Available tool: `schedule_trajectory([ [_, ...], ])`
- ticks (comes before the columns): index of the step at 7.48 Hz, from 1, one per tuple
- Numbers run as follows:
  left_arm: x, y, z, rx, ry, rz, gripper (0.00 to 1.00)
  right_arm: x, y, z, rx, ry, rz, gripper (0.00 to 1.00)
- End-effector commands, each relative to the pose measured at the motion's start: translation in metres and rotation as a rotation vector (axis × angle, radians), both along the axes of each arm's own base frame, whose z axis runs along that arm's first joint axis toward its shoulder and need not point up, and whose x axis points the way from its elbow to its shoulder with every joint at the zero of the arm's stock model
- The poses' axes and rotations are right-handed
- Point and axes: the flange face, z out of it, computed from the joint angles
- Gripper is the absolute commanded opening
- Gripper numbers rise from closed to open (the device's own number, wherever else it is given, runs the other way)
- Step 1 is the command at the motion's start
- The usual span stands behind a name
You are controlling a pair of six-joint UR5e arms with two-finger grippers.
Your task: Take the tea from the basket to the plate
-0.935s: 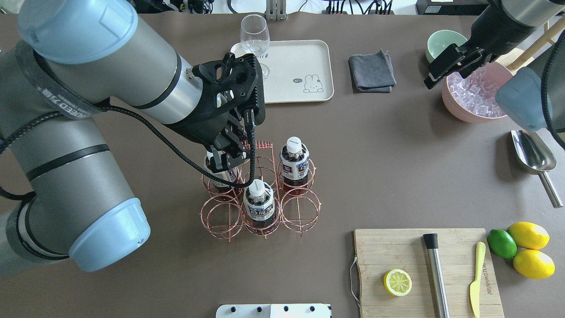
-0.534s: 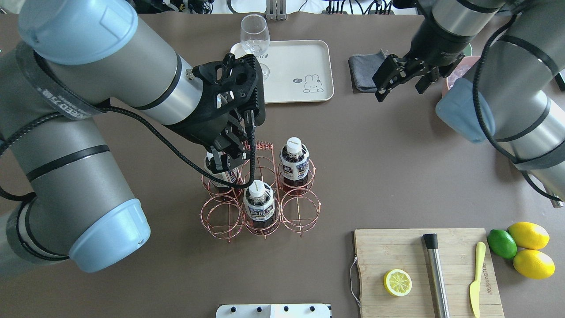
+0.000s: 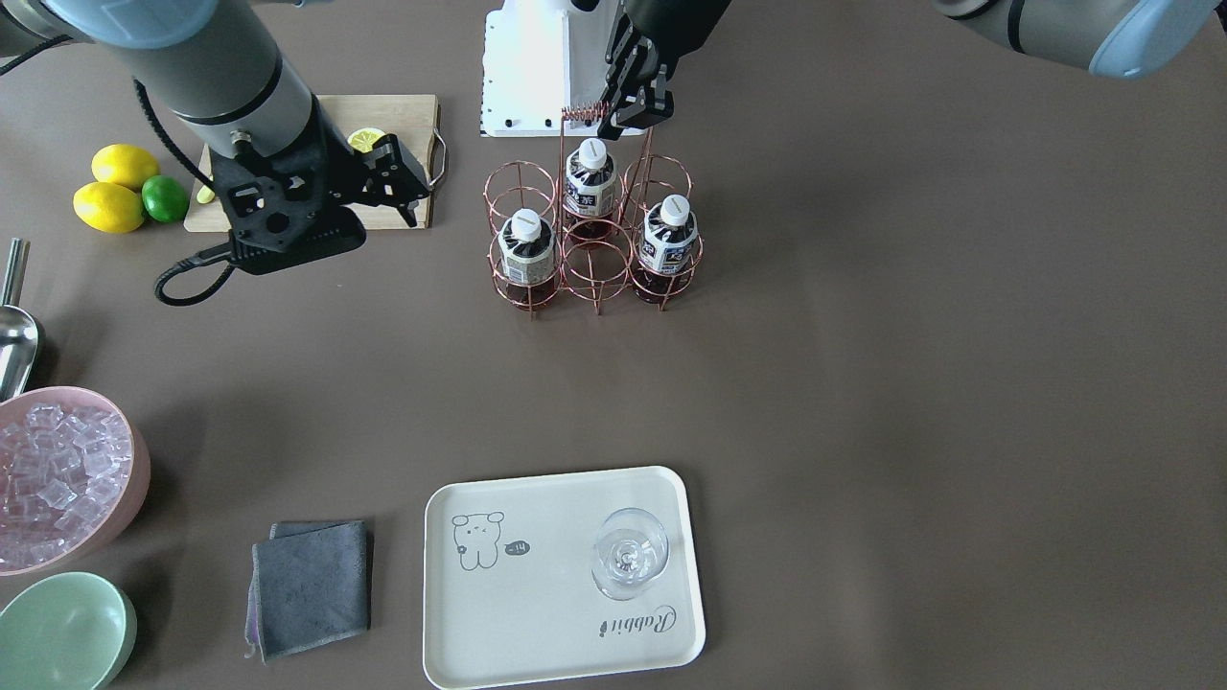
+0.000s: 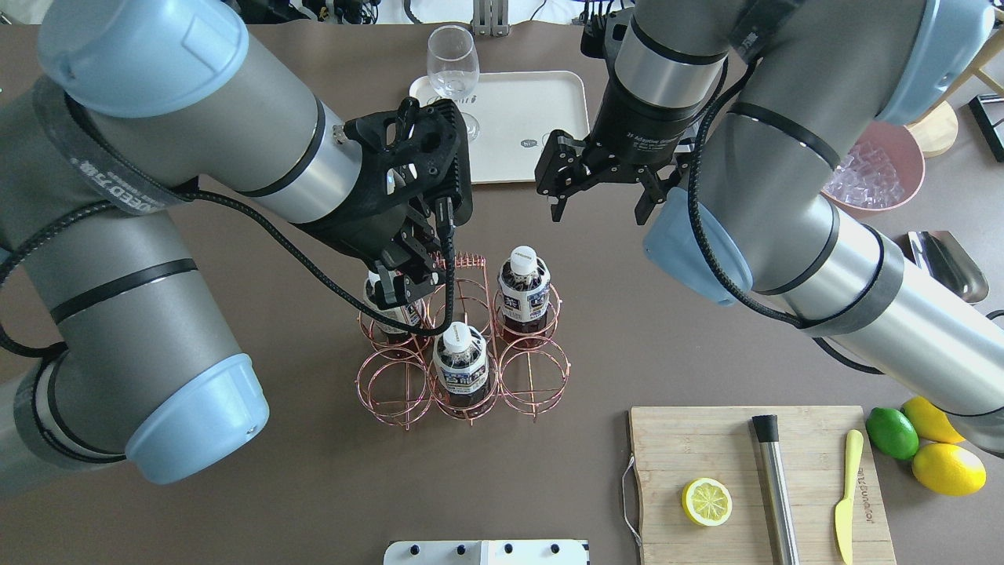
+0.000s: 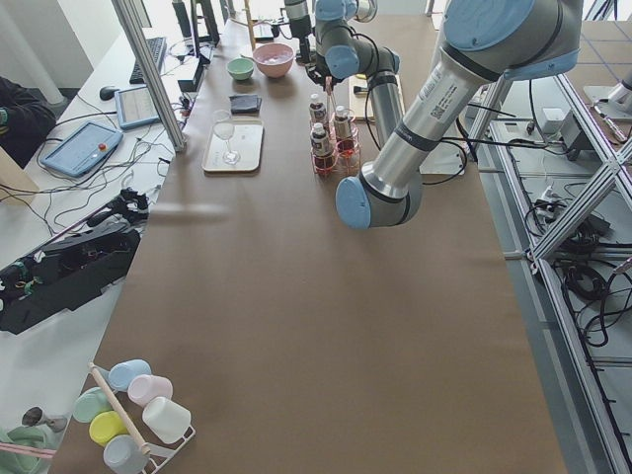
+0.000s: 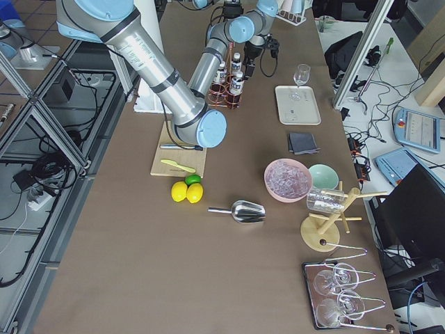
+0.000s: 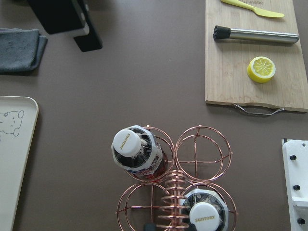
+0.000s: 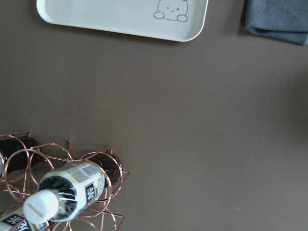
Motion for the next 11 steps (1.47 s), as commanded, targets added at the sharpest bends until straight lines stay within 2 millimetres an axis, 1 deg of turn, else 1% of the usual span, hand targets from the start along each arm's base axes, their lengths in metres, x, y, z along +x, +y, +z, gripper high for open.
schedule_trajectory([
  [1,0.000,0.000,0.001,-0.001,-0.002,-0.001,0.00,-0.032,0.008,0.008,-0.168,-0.011,0.081,0.99],
  [3,-0.001,0.000,0.000,-0.001,-0.001,-0.001,0.00,-0.048,0.001,0.013,-0.268,-0.002,0.098,0.99],
  [4,-0.001,0.000,0.000,-0.001,-0.001,-0.001,0.00,-0.058,-0.004,0.016,-0.284,-0.022,0.098,0.99],
  [5,-0.001,0.000,0.000,-0.001,-0.001,-0.001,0.00,-0.073,-0.002,0.018,-0.340,-0.031,0.120,0.99],
  [6,-0.001,0.000,0.000,-0.002,-0.001,-0.002,0.00,-0.087,-0.004,0.022,-0.356,-0.046,0.132,0.99],
  [7,-0.001,0.000,0.001,-0.003,-0.002,-0.002,0.00,-0.092,-0.005,0.024,-0.360,-0.055,0.134,0.97],
  [8,0.000,-0.001,0.001,-0.004,-0.003,-0.002,0.00,-0.095,-0.002,0.021,-0.359,-0.058,0.126,0.84],
  [9,-0.001,0.000,0.000,-0.002,-0.001,-0.002,0.00,-0.097,0.002,0.017,-0.369,-0.064,0.110,0.76],
  [10,-0.001,0.000,0.001,-0.002,-0.001,-0.002,0.00,-0.098,0.003,0.016,-0.381,-0.070,0.095,0.72],
  [11,-0.001,0.000,0.000,0.000,0.000,-0.001,0.00,-0.098,0.004,0.016,-0.385,-0.072,0.089,0.62],
])
